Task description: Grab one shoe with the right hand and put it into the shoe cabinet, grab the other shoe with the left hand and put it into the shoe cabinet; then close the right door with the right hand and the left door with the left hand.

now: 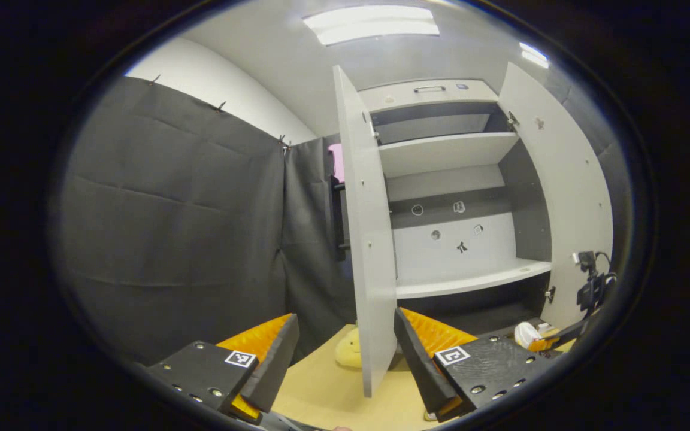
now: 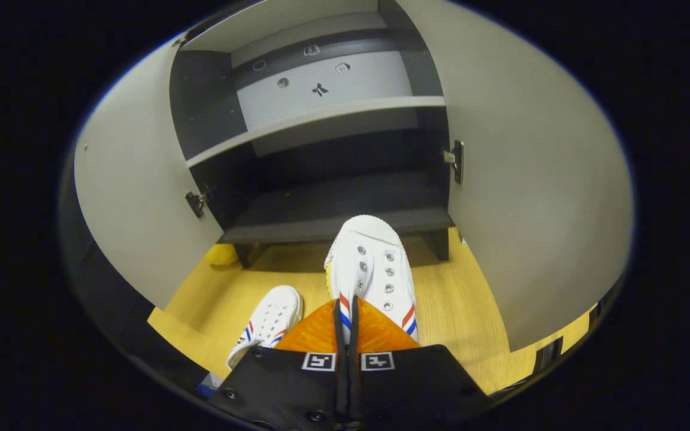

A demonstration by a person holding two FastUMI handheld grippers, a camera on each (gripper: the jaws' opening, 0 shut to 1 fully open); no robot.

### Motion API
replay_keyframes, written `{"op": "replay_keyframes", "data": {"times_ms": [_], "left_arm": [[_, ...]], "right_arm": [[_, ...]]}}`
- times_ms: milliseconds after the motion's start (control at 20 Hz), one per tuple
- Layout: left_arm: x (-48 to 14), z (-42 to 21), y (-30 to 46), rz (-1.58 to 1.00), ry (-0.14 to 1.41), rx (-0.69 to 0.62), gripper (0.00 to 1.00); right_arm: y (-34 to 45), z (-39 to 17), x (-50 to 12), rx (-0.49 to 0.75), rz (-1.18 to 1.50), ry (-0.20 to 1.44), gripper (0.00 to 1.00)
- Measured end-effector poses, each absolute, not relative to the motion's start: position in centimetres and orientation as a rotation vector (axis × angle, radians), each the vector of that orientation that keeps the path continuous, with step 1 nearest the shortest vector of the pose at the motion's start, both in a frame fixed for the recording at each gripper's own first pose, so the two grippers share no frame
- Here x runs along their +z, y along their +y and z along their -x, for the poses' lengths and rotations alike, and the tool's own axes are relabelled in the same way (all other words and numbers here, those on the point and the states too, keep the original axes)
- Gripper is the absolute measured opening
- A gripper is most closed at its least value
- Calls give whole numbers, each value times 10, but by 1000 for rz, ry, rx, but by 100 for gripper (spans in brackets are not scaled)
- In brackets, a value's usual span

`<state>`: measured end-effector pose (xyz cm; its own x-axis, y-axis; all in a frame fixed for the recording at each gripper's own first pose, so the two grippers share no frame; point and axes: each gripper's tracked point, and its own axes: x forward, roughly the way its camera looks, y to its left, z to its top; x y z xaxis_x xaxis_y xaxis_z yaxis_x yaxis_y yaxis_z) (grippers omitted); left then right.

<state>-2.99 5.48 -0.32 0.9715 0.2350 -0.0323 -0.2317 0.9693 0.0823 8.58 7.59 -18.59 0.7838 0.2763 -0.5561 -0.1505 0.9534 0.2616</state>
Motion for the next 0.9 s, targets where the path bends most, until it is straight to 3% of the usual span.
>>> {"op": "replay_keyframes", "data": {"times_ms": [450, 900], "left_arm": [[-2, 29, 55, -61, 43, 244, 93], [-4, 29, 60, -63, 49, 300, 93]], "right_arm": [[87, -133, -65, 286, -246, 410, 0], [94, -223, 10, 269, -235, 281, 0]]}}
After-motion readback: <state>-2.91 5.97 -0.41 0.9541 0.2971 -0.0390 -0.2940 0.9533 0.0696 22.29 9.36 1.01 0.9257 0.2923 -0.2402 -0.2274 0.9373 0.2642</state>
